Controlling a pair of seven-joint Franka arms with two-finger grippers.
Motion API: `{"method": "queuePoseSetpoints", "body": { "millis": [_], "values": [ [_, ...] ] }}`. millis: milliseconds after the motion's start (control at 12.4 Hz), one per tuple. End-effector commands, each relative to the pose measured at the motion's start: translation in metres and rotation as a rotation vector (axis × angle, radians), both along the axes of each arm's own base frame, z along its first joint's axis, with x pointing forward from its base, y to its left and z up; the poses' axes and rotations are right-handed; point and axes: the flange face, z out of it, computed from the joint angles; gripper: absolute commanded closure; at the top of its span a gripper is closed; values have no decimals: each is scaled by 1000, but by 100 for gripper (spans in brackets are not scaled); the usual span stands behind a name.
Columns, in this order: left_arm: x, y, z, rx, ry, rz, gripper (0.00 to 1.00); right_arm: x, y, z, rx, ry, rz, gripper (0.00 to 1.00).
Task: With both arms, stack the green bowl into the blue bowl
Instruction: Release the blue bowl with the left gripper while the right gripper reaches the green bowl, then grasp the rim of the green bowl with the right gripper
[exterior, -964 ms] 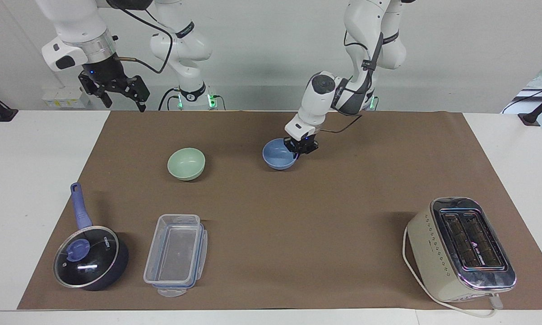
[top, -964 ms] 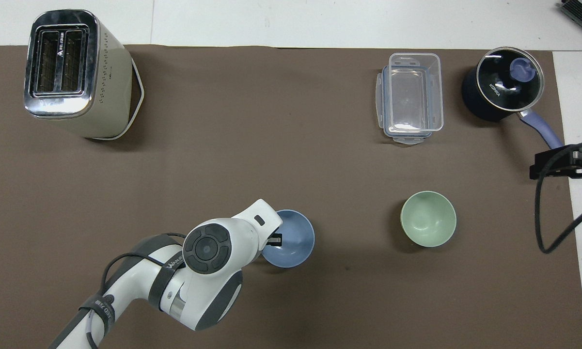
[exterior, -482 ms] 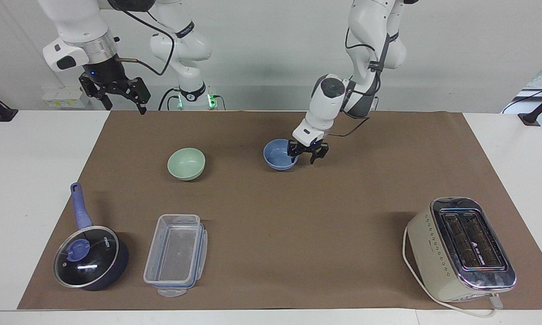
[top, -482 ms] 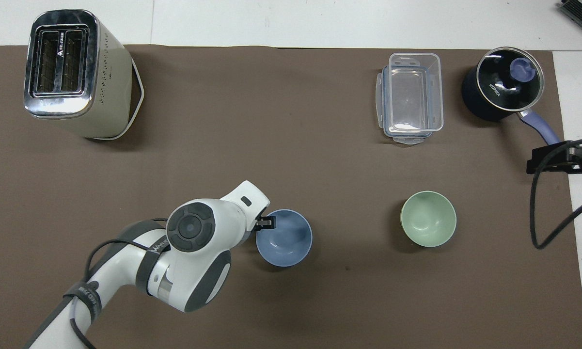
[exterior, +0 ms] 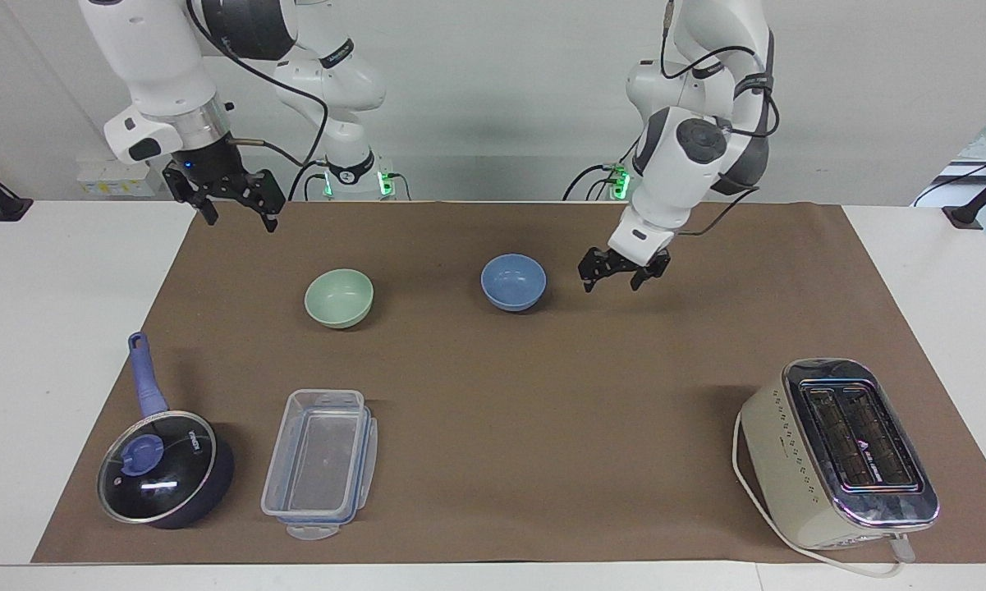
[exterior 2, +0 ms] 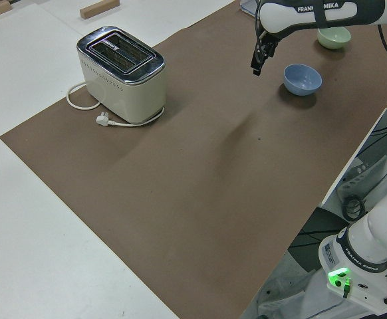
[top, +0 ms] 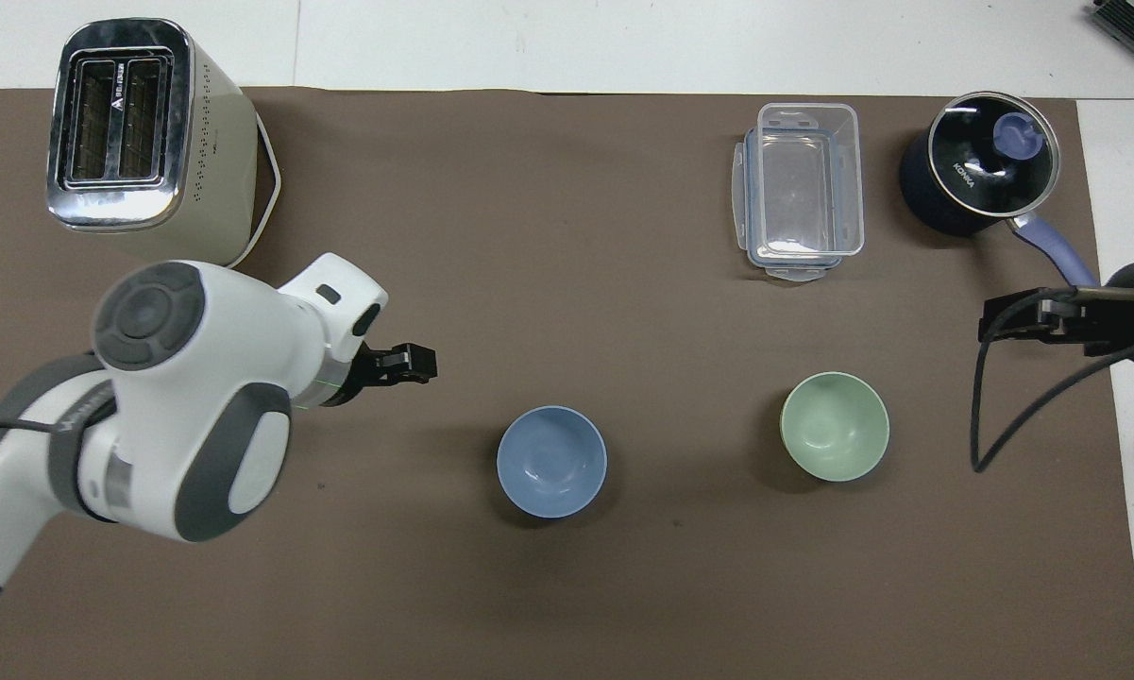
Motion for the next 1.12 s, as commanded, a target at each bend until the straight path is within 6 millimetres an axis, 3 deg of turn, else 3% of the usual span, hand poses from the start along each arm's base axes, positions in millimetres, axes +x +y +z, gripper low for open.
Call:
{"method": "queuePoseSetpoints", "body": {
  "millis": [0,321,402,643,884,1045],
  "values": [
    [14,50,33,12,2,-42,0,-11,-1,-50,-3,-24,23,0],
    [33,105,82,109,-23,-130,0,-8,-7,-150,1,-61,22,0],
    [38,115,98,136,-31,-124,0,-9,-7,-164,2,-73,25,0],
    [36,146,129,181,-45,-108,0,-12,-7,-203,7,-32,32,0],
    [29,153,180,212,-21,-172,0,-37,-6,-233,7,13,122,0],
    [26,161,185,217,0,-163,0,-43,-5,-241,21,30,142,0]
  ]
}}
